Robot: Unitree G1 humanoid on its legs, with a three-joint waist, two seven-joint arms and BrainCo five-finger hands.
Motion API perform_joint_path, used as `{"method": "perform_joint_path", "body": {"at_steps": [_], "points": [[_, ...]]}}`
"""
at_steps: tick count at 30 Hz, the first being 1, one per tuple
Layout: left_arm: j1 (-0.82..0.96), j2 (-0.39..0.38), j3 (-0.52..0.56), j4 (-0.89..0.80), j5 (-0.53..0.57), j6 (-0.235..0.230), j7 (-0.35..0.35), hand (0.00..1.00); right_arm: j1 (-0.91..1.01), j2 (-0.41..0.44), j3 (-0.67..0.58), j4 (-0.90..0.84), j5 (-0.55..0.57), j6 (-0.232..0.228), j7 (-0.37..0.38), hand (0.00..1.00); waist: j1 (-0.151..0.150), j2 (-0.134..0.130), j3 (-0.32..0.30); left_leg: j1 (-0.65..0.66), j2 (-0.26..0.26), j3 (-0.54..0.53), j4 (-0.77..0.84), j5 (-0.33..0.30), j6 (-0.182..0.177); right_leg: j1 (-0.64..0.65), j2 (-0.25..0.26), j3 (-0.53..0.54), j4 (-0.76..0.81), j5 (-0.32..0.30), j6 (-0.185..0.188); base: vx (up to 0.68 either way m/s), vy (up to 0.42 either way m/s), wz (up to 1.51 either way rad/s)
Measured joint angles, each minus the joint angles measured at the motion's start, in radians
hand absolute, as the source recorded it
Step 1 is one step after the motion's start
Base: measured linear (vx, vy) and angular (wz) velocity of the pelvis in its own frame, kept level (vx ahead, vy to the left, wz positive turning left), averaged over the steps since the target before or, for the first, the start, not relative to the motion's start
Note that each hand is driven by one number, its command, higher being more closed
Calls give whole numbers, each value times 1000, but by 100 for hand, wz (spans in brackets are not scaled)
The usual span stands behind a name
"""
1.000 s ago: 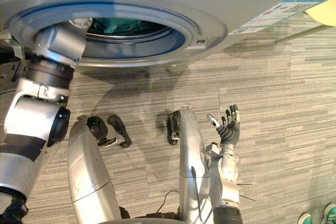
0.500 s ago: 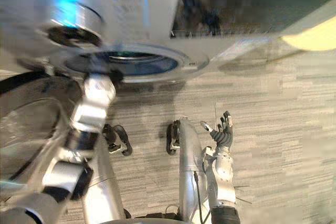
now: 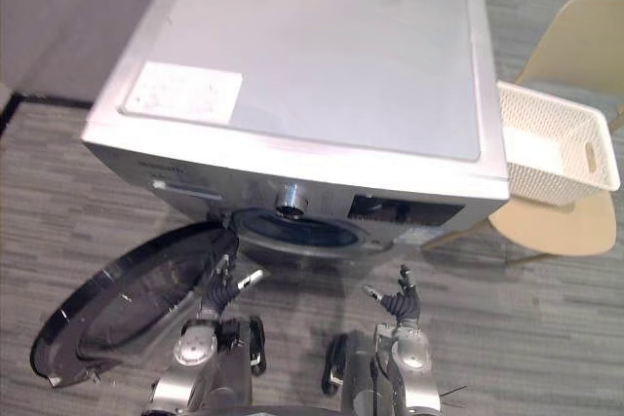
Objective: Pick up the laundry basket with both hands and put the clothes into the washing machine.
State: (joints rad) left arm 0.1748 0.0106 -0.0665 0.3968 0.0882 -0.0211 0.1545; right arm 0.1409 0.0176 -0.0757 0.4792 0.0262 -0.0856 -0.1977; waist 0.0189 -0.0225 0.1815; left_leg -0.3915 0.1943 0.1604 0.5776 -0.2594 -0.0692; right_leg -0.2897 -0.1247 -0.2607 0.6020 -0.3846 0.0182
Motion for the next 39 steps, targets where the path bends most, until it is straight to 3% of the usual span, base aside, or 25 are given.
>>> {"method": "perform_joint_path", "body": {"at_steps": [3, 5, 7, 9, 11, 14, 16, 17, 19, 20, 21, 22, 23, 25, 26, 28, 29, 31, 32, 33, 34, 35, 39], "points": [[-17, 6, 40, 196, -17, -5, -1, 0, -38, -30, 0, 165, 0, 15, 7, 0, -4, 17, -52, 122, -34, 14, -205, 89, 3, 132, 22, -13, -239, 110, 13, 134, 62, 4], [-17, 27, 59, 247, -18, -6, -1, 0, -43, -68, 9, 107, -13, 26, 13, 0, -5, 26, -58, 172, -47, 29, -287, 122, 6, 180, 29, -9, -329, 161, 22, 84, 66, -13], [-19, 50, 74, 293, -18, -13, -1, 0, -70, -113, 35, 26, -64, -3, 17, 0, -6, 27, -61, 220, -59, 52, -359, 155, 13, 206, 33, 17, -392, 204, 30, 45, 66, -38], [-21, 74, 74, 333, -18, -26, 0, 0, -117, -127, 41, 48, -91, -5, -22, 0, -3, 27, -62, 265, -61, 91, -441, 199, 16, 225, 46, 50, -465, 269, 30, -11, 44, -46], [-30, 84, 72, 354, -18, -31, 1, 0, -138, -121, 69, 57, -121, -15, -30, 0, -7, 27, -62, 266, -61, 99, -466, 218, 19, 209, 53, 69, -475, 293, 26, -43, 29, -27], [-68, 77, 69, 384, -18, -33, 1, 0, -166, -96, 126, 108, -150, -17, -42, 0, -4, 28, -62, 230, -61, 85, -420, 226, 27, 150, 53, 76, -381, 300, 18, -102, 30, -8], [-81, 73, 70, 385, -19, -34, 2, 0, -178, -77, 148, 122, -157, -17, -42, 0, 0, 25, -62, 216, -52, 68, -402, 235, 40, 165, 57, 94, -408, 314, 39, -136, 28, 24], [-89, 72, 78, 385, -20, -44, 5, 0, -203, -60, 156, 123, -161, -17, -43, 0, 2, 19, -59, 202, -56, 58, -403, 238, 46, 131, 34, 128, -201, 199, 50, -140, 8, 48], [-87, 73, 78, 376, -21, -50, 12, 0, -225, -56, 160, 129, -167, -18, -44, 0, 20, 6, -58, 174, -72, 48, -380, 239, 46, 134, 16, 139, -141, 144, 84, -152, -43, 38], [-87, 72, 88, 367, -28, -50, 26, 0, -260, -69, 175, 139, -168, -19, -47, 0, 57, -5, -67, 129, -66, 48, -362, 250, 44, 138, 27, 151, -233, 137, 70, -213, -111, 0], [-85, 67, 101, 363, -30, -50, 28, 0, -277, -74, 179, 139, -168, -21, -52, 0, 68, 1, -66, 109, -62, 44, -367, 265, 40, 153, 38, 146, -307, 140, 64, -327, -170, -9], [-96, 43, 104, 365, -38, -48, 31, 0, -317, -95, 181, 143, -167, -24, -65, 0, 74, 47, -43, 76, -37, 15, -387, 304, 33, 185, 80, 120, -428, 210, 0, -258, -93, 17], [-103, 24, 98, 364, -38, -47, 33, 0, -343, -108, 169, 150, -167, -24, -74, 0, 77, 81, -16, 72, -31, -15, -424, 350, 17, 204, 108, 101, -489, 261, -17, -341, -100, 30], [-92, 14, 70, 364, -38, -47, 43, 0, -331, -103, 158, 173, -167, -18, -87, 0, 76, 93, -12, 80, -19, -37, -482, 425, -15, 201, 123, 71, -491, 282, -33, -340, -95, 42], [-94, 16, 55, 363, -38, -49, 41, 0, -310, -100, 147, 171, -167, -17, -89, 0, 71, 76, -11, 77, -36, -57, -503, 473, -64, 181, 106, 42, -483, 284, -53, -286, -87, 50], [-105, 10, 53, 362, -37, -49, 41, 0, -289, -92, 123, 170, -164, -15, -91, 0, 50, 54, 4, 51, -50, -42, -357, 397, -9, 176, 74, 11, -473, 284, -69, -242, -23, 56], [-104, 11, 50, 362, -37, -49, 42, 0, -255, -86, 92, 159, -164, -15, -94, 0, 43, 40, 6, 51, -55, -44, -204, 283, 9, 164, 51, 1, -468, 294, -70, -204, 36, 44], [-105, 11, 40, 360, -37, -48, 42, 0, -228, -90, 67, 158, -164, -14, -102, 0, 42, 44, 5, 77, -35, -49, -123, 189, -1, 154, 48, 1, -475, 314, -62, -124, 113, 15], [-103, 12, 33, 360, -36, -47, 42, 0, -209, -90, 48, 158, -164, -5, -107, 0, 37, 53, 2, 137, -27, -53, -164, 128, -19, 147, 51, 0, -490, 342, -40, -117, 188, 0], [-101, 12, 31, 360, -35, -43, 42, 0, -204, -86, 35, 157, -163, 1, -107, 0, 29, 60, -1, 179, -29, -54, -244, 106, -31, 153, 56, 0, -508, 359, -29, -105, 175, 0], [-101, 17, 30, 360, -35, -41, 42, 0, -204, -87, 27, 157, -163, 4, -108, 0, 21, 60, -2, 204, -36, -53, -302, 100, -12, 162, 57, -1, -524, 368, -18, -96, 179, 0], [-104, 32, 27, 364, -35, -34, 42, 0, -192, -65, 10, 146, -161, 8, -110, 0, 15, 33, -13, 227, -66, -41, -362, 131, -9, 173, 34, 5, -562, 399, 13, -70, 167, 6], [-102, 50, 28, 364, -35, -31, 44, 0, -183, -61, -7, 86, -154, 8, -111, 0, -2, 37, -27, 261, -119, -10, -395, 140, 15, 198, -4, 30, -604, 439, 39, -48, 157, -13]]}}
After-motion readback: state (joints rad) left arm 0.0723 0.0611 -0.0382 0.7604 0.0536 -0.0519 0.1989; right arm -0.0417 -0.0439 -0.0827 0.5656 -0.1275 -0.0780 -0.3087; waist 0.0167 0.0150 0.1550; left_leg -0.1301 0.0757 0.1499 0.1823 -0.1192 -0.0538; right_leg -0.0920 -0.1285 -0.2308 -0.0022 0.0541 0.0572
